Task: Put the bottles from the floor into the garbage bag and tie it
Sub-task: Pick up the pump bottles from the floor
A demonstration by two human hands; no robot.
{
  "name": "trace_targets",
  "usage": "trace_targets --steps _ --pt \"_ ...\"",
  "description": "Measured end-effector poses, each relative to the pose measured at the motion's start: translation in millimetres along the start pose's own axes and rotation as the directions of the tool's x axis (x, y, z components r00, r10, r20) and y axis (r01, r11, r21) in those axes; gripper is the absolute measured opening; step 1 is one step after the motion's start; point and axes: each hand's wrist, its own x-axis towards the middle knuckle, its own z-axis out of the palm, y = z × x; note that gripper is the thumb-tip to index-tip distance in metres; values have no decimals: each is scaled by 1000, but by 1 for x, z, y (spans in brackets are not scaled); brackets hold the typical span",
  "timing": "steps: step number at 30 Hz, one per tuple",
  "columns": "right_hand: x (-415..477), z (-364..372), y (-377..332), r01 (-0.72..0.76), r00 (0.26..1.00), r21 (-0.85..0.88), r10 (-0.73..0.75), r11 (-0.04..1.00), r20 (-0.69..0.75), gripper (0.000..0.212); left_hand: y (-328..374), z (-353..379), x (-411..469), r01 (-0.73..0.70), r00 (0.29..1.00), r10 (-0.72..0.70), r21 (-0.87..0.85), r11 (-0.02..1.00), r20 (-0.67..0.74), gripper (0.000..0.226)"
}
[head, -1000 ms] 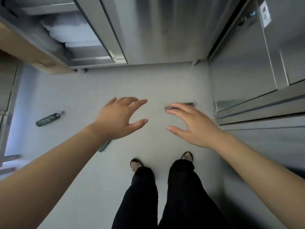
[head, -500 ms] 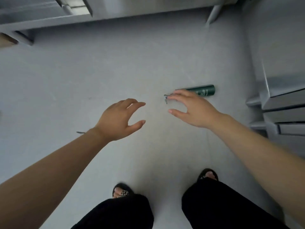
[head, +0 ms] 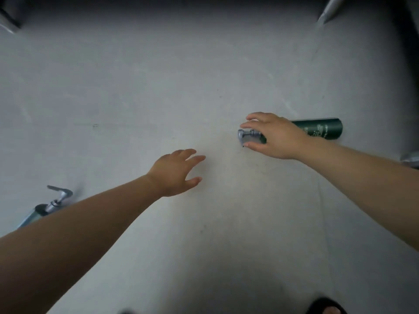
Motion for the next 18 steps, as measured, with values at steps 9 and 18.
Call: trace_targets --steps 9,18 --pt "-7 7 58 -139 988 -83 144 987 52 70 15 46 7 114 987 -111 -20 993 118 83" --pt "-7 16 73 -155 988 8 155 988 -12 58 14 54 6 107 988 -110 32 994 109 89"
